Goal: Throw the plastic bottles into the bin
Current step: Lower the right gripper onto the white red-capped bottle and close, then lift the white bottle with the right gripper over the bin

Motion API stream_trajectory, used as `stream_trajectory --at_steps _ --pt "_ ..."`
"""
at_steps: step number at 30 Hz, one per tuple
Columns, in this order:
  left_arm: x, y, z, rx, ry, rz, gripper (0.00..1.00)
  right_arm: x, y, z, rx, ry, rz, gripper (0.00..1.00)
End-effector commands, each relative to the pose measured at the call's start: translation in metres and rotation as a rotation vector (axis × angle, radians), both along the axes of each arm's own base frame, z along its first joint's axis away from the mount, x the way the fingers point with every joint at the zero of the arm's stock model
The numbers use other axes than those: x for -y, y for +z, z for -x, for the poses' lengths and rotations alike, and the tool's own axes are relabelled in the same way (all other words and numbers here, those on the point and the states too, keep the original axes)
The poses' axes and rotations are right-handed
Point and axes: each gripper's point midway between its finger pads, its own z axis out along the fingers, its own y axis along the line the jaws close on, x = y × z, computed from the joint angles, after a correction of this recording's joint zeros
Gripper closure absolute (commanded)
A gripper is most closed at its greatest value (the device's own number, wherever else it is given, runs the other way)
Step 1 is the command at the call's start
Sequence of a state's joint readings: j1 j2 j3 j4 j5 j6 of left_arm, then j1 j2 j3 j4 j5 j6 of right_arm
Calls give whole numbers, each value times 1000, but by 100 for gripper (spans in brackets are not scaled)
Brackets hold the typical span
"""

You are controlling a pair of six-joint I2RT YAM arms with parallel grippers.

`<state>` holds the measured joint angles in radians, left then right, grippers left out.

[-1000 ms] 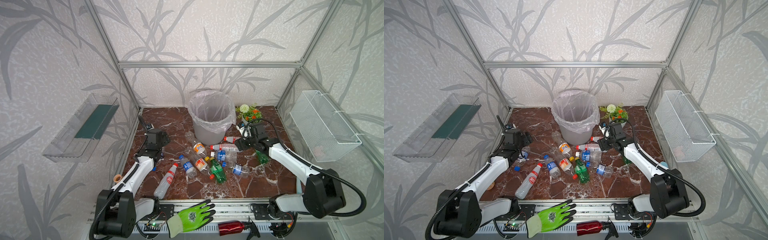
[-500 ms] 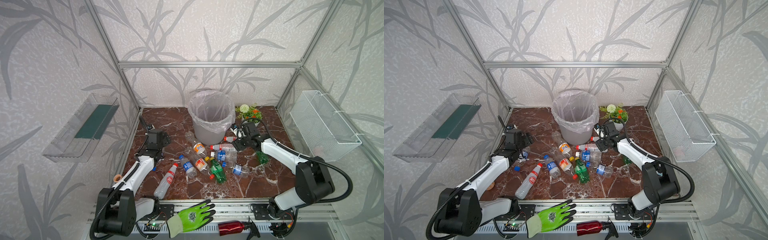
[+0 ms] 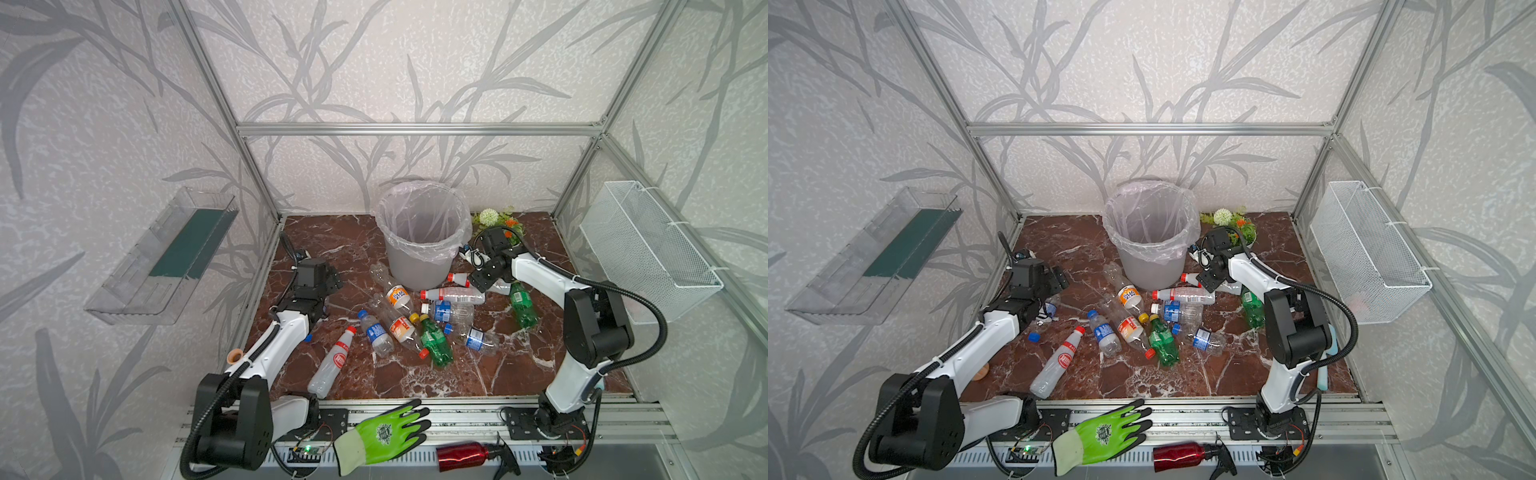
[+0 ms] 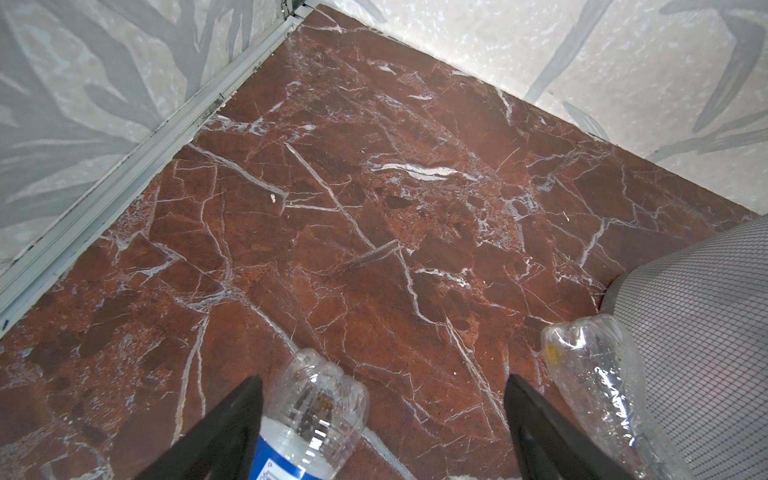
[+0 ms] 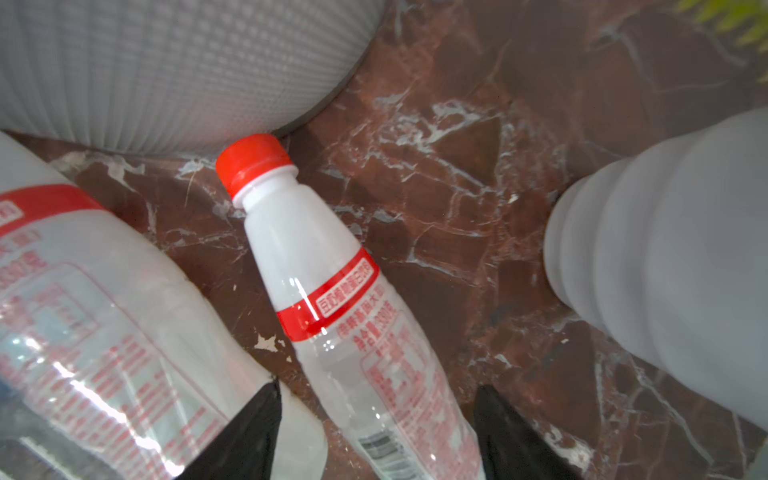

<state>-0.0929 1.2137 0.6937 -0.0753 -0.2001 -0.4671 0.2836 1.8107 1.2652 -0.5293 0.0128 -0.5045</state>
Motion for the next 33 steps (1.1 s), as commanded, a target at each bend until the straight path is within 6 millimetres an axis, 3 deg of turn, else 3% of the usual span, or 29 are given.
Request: stream_trajectory --at_steps 1,5,21,24,28,33 --pt "1 8 -3 5 -2 -5 9 -2 -2 5 -51 47 4 27" --pt "2 7 -4 2 -4 0 9 5 -14 1 -91 30 33 31" --pt "4 4 -5 -8 -4 9 9 -7 -36 -7 -158 56 -2 34" --pt "3 4 -4 -12 0 5 9 -9 -37 -9 -163 46 -12 40" --pt "2 6 -2 -9 4 0 9 -12 -22 -15 -120 16 -44 52" --pt "1 4 0 -12 9 5 9 -15 13 -20 -23 -30 -103 56"
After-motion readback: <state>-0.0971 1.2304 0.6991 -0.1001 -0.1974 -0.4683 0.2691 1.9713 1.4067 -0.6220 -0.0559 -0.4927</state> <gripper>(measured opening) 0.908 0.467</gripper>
